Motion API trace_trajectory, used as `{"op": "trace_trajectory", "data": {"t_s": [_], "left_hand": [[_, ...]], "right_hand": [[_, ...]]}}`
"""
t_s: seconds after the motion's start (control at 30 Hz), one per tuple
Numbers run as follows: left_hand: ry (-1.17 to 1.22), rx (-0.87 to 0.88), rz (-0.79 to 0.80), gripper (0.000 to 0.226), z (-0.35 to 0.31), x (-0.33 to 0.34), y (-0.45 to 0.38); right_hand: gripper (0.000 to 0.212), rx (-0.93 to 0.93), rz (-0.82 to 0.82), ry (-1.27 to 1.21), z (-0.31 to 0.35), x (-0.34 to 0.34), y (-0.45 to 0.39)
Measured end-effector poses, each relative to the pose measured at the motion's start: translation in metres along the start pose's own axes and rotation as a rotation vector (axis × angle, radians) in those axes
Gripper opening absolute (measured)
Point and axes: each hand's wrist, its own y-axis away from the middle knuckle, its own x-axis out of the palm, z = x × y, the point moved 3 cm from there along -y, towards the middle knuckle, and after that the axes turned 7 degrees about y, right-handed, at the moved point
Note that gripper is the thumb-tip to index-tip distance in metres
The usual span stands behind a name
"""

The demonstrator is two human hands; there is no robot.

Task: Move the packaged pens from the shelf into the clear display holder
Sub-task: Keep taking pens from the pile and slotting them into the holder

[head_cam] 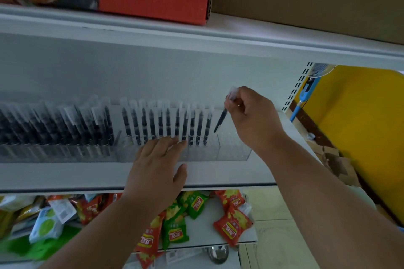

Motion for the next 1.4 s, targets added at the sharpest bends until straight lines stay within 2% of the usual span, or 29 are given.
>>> {"op": "trace_trajectory", "data": {"t_s": [0.23,0.57,0.67,0.77,0.97,1.23,1.4], "left_hand": [[-0.01,0.016,0.025,0.054,0.0,-0.004,0.0],[-0.017,0.021,0.029,0.053,-0.001,-0.008,-0.003],[0.014,0.023,0.039,0.052,-0.001,-0.008,-0.002],[0.101,-0.018,0.005,0.051,-0.005,-0.011,0.0],[0.069,-0.054,-0.159,0.05,-0.014,-0.021,0.018],[-0.1,-0.241,-0.221,0.042,0.019,-0.052,0.082],[-0.135,-0.362,-0.224,0.042,0.066,-0.08,0.14]], "right_hand": [[0.011,0.028,0.156,0.051,-0.007,0.032,0.006],[0.01,0.075,0.179,0.128,-0.006,0.04,0.017],[0.025,0.1,0.161,0.104,-0.009,0.039,0.03],[0.036,0.026,0.11,0.135,-0.006,0.027,0.042],[0.029,-0.258,0.069,0.162,0.024,0.008,0.05],[0.039,-0.442,0.21,0.097,0.093,0.031,0.058],[0.043,-0.546,0.286,0.067,0.168,0.05,0.082]]}}
